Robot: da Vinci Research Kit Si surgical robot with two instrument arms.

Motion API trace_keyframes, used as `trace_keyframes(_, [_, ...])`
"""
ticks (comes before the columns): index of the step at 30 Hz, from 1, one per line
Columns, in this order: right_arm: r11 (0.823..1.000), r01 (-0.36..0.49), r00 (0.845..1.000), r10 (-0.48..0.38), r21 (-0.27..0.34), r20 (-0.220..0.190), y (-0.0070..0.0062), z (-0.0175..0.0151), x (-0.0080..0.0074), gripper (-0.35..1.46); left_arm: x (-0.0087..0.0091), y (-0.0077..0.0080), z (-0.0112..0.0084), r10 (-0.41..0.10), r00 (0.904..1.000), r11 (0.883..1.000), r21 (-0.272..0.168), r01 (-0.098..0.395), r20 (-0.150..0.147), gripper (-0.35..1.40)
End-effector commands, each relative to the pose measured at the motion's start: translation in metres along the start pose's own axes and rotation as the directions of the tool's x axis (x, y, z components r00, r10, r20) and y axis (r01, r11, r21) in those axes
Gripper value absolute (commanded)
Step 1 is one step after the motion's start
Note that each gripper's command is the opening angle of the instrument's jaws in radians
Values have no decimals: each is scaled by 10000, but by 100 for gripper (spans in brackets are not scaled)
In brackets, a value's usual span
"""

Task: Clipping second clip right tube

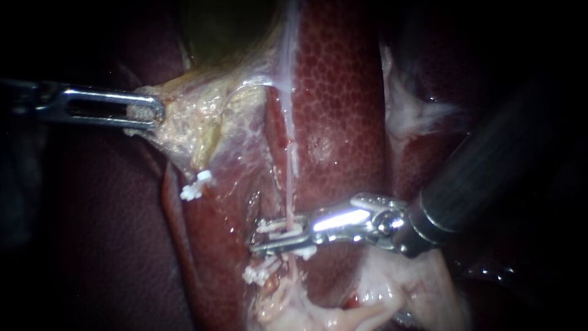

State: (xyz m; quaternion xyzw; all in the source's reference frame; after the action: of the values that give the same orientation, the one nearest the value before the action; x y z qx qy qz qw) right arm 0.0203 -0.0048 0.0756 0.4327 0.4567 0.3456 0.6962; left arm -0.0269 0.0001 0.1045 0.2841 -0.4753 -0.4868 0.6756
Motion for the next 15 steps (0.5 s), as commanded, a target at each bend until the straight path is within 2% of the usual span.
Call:
trace_keyframes(1, [10000, 0, 10000, 0, 32, 26, 1, -1, 0, 7, 0, 0, 0, 3, 10000, 10000, 1, -3, 2, -35])
trace_keyframes(7, [10000, -1, 10000, 1, 38, 31, 5, -6, -1, -33, 1, 0, 0, 9, 10000, 10000, 0, -9, 4, -35])
trace_keyframes(11, [10000, -58, 10000, 58, 43, 34, 6, -7, -1, -35, 1, 0, 1, 10, 10000, 10000, -1, -10, 4, -35])
trace_keyframes(15, [9997, 238, 9997, -239, 75, 60, 8, -9, -1, -35, 1, 0, 1, 10, 10000, 10000, -2, -10, 5, -35])
